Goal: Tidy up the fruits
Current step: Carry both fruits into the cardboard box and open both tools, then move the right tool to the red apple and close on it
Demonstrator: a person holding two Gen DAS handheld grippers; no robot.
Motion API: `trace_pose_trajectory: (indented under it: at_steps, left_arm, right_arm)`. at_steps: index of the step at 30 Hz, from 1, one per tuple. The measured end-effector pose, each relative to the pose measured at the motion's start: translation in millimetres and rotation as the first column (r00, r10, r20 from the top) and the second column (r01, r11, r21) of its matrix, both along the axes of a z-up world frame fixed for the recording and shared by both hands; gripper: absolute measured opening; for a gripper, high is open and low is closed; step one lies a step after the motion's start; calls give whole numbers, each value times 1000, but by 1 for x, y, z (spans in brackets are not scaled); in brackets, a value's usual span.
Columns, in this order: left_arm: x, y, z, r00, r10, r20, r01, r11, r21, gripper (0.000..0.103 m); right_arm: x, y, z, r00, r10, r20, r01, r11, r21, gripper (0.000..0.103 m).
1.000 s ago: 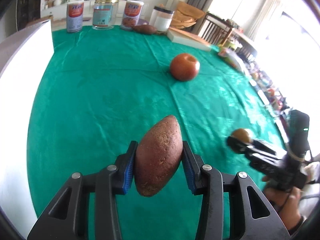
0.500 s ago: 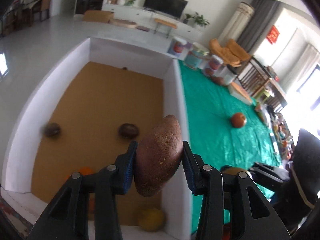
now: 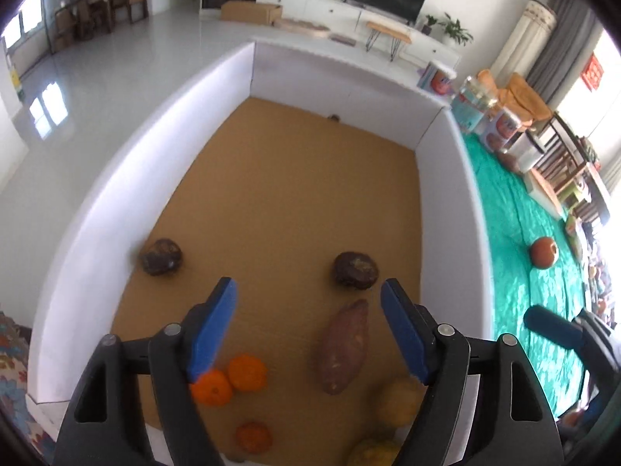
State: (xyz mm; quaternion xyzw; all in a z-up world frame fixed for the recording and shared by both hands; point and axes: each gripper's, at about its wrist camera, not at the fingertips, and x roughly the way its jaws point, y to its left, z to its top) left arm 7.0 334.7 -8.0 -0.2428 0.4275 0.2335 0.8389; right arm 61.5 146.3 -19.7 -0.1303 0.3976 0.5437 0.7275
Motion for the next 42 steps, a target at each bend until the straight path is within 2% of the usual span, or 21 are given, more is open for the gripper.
trace_pose_trajectory:
  at_steps: [2,4,7,9,11,13,14,16,17,18,20,22,28,34,39,42]
  left_arm:
    - [0,-25,22,997,-41,64,38,998,42,85]
    - [6,-61,37,986,-119,115,111,991,77,87]
    - [21,-128,45,942,-300,150,289,953,92,87]
    - [37,-176,38,891,-426,157,420,905,74,88]
    - [54,-219,22,838,-525,150,525,850,44,89]
    - [75,-252,0,812,-570,126,571,820,26,89]
    - [85,-263,-11,813,-571,111,572,820,22,89]
    - [107,-276,-30,831,-550,87,550,835,28,89]
    - [114,-281,-36,841,-535,79,533,845,39,89]
    - [123,-281,-42,852,-518,77,515,855,59,89]
    - [135,-281,-53,871,-486,69,478,872,109,89]
    - [149,-277,-64,884,-464,62,451,880,149,89]
    - [178,-262,-89,905,-425,9,414,887,205,89]
    - [188,-249,-107,914,-403,-41,402,891,210,89]
    - [187,-240,-109,922,-386,-34,384,900,207,89]
    - [187,-241,-110,919,-392,-45,392,896,209,94]
  right_arm:
    - [15,-34,11,997,-73,32,71,996,54,92]
    - [33,-74,9,984,-169,63,164,983,77,98]
    - [64,-142,-20,943,-325,68,323,946,37,100]
    - [86,-188,-50,894,-437,101,443,896,-45,100]
    - [106,-236,-81,825,-544,153,561,820,-109,100]
    - [125,-285,-103,748,-636,191,663,729,-171,100]
    - [130,-305,-113,713,-673,197,701,688,-189,100]
    - [135,-338,-123,644,-742,184,764,614,-197,100]
    - [140,-351,-123,608,-781,141,791,579,-200,100]
    - [143,-359,-120,590,-800,112,804,569,-173,100]
    - [147,-365,-120,554,-825,113,829,536,-157,100]
    - [151,-361,-125,545,-830,115,833,521,-184,101]
    - [152,-353,-136,565,-810,156,821,535,-199,102]
    - [149,-348,-138,566,-803,184,821,530,-212,103]
    - [148,-348,-139,566,-803,186,822,529,-212,103]
    - [148,-348,-138,566,-803,186,821,529,-212,103]
